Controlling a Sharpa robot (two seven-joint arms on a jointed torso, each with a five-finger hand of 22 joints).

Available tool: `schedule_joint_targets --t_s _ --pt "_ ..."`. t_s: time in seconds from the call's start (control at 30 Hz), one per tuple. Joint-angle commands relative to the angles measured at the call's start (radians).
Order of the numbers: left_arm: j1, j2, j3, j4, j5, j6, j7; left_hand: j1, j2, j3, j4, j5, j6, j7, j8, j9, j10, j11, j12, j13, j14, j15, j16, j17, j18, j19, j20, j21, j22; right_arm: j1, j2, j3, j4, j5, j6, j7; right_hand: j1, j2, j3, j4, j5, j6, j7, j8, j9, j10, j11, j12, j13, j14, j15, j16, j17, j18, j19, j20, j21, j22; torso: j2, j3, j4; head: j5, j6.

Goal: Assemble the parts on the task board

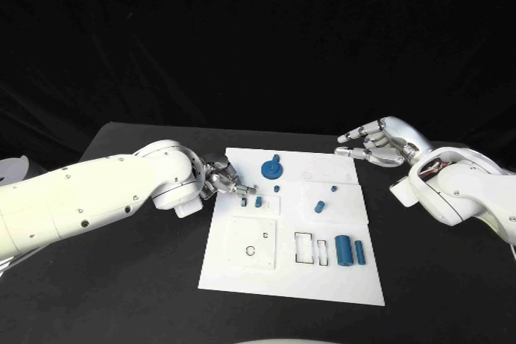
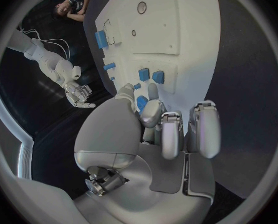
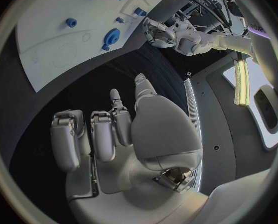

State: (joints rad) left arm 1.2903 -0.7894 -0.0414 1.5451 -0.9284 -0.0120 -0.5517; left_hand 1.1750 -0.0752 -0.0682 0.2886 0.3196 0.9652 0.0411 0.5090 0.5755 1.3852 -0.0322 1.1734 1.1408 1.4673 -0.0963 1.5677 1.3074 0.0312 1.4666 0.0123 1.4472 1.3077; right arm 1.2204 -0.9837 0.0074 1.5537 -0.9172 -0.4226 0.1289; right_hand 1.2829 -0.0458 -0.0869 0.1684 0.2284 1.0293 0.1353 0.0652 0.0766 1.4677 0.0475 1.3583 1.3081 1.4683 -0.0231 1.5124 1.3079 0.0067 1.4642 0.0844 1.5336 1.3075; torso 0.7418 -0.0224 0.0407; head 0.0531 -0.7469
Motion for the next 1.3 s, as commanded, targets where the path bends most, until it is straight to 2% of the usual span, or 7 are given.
schedule_joint_targets --t_s 0.03,0.4,0.73,1.07,1.13,1.23,1.3 --pt "-0.002 -0.001 -0.001 0.002 -0.047 0.066 -0.045 0.013 0.002 -0.009 0.0 0.002 0.016 -0.002 -0.002 -0.006 0.013 -0.001 0.009 0.005 0.104 0.003 0.003 0.263 0.001 0.064 0.002 0.009 0.15 -0.001 0.001 0.0 -0.001 -0.001 0.013 0.008 0.004 0.01 -0.003 0.0 0.006 0.005 -0.003 0.003 0.002 0.014 0.0 -0.003 0.152 0.079 -0.002 -0.005 0.157 0.012 0.065 -0.002 -0.006 0.19 0.0 -0.0006 -0.0004 0.001 -0.001" --pt "-0.004 -0.001 -0.001 -0.001 -0.102 0.115 -0.078 0.041 0.015 -0.005 -0.005 0.014 0.038 -0.01 0.006 -0.016 0.023 -0.008 0.024 0.019 0.104 -0.002 0.003 0.263 -0.001 0.068 -0.002 0.016 0.157 -0.004 0.001 0.0 -0.001 0.0 0.014 0.008 0.004 0.01 -0.003 0.0 0.006 0.005 -0.003 0.003 0.002 0.014 0.0 -0.003 0.152 0.079 -0.002 -0.005 0.157 0.012 0.065 -0.002 -0.006 0.19 0.001 -0.0006 -0.0012 0.002 -0.002" --pt "-0.016 0.012 -0.002 -0.005 -0.094 0.063 -0.077 0.04 0.018 -0.005 -0.002 0.015 0.039 -0.01 0.007 -0.017 0.024 -0.009 0.024 0.019 0.104 -0.003 0.003 0.263 -0.001 0.068 -0.003 0.015 0.157 -0.005 0.001 0.0 -0.001 0.0 0.014 0.009 0.004 0.01 -0.003 0.0 0.006 0.005 -0.003 0.003 0.002 0.014 0.0 -0.003 0.152 0.079 -0.002 -0.005 0.157 0.012 0.065 -0.002 -0.006 0.19 0.002 0.0003 -0.0022 0.002 -0.004" --pt "-0.019 0.017 -0.001 -0.01 -0.085 0.035 -0.078 0.043 0.03 -0.002 -0.002 0.023 0.04 -0.012 0.009 -0.021 0.024 -0.01 0.023 0.017 0.104 -0.004 0.003 0.263 -0.001 0.068 -0.004 0.015 0.156 -0.005 0.001 0.0 -0.001 0.0 0.014 0.008 0.004 0.01 -0.003 0.0 0.006 0.005 -0.003 0.003 0.002 0.014 0.0 -0.003 0.152 0.079 -0.002 -0.005 0.157 0.012 0.065 -0.002 -0.006 0.19 0.001 0.001 -0.0008 0.001 -0.006" --pt "-0.019 0.019 -0.001 -0.011 -0.085 0.037 -0.079 0.052 0.032 0.0 -0.004 0.039 0.038 -0.012 0.009 -0.023 0.024 -0.011 0.023 0.017 0.104 -0.005 0.003 0.263 -0.001 0.068 -0.005 0.015 0.156 -0.005 0.001 0.0 -0.001 0.0 0.015 0.008 0.004 0.01 -0.003 0.0 0.006 0.005 -0.003 0.003 0.002 0.014 0.0 -0.003 0.152 0.079 -0.002 -0.005 0.157 0.012 0.065 -0.002 -0.006 0.19 0.001 0.0001 -0.0003 0.001 -0.007" --pt "-0.019 0.024 -0.001 -0.012 -0.085 0.038 -0.079 0.063 0.032 0.001 -0.003 0.107 0.035 -0.013 0.009 -0.03 0.023 -0.012 0.022 0.016 0.104 -0.007 0.003 0.263 -0.001 0.068 -0.007 0.014 0.157 -0.005 0.002 0.0 -0.001 0.0 0.015 0.008 0.004 0.01 -0.003 0.0 0.006 0.005 -0.003 0.003 0.002 0.014 0.0 -0.003 0.152 0.079 -0.002 -0.005 0.157 0.012 0.065 -0.002 -0.006 0.19 0.001 0.0002 -0.0007 0.001 -0.008" --pt "-0.019 0.027 -0.001 -0.012 -0.083 0.038 -0.079 0.069 0.032 0.007 -0.001 0.127 0.035 -0.014 0.009 -0.034 0.022 -0.013 0.021 0.015 0.104 -0.007 0.003 0.263 -0.001 0.068 -0.008 0.014 0.157 -0.005 0.002 0.0 -0.001 0.0 0.016 0.008 0.004 0.01 -0.003 0.0 0.006 0.005 -0.003 0.003 0.002 0.014 0.0 -0.003 0.152 0.079 -0.002 -0.005 0.157 0.012 0.065 -0.002 -0.006 0.19 0.001 0.0003 -0.0009 0.002 -0.008"
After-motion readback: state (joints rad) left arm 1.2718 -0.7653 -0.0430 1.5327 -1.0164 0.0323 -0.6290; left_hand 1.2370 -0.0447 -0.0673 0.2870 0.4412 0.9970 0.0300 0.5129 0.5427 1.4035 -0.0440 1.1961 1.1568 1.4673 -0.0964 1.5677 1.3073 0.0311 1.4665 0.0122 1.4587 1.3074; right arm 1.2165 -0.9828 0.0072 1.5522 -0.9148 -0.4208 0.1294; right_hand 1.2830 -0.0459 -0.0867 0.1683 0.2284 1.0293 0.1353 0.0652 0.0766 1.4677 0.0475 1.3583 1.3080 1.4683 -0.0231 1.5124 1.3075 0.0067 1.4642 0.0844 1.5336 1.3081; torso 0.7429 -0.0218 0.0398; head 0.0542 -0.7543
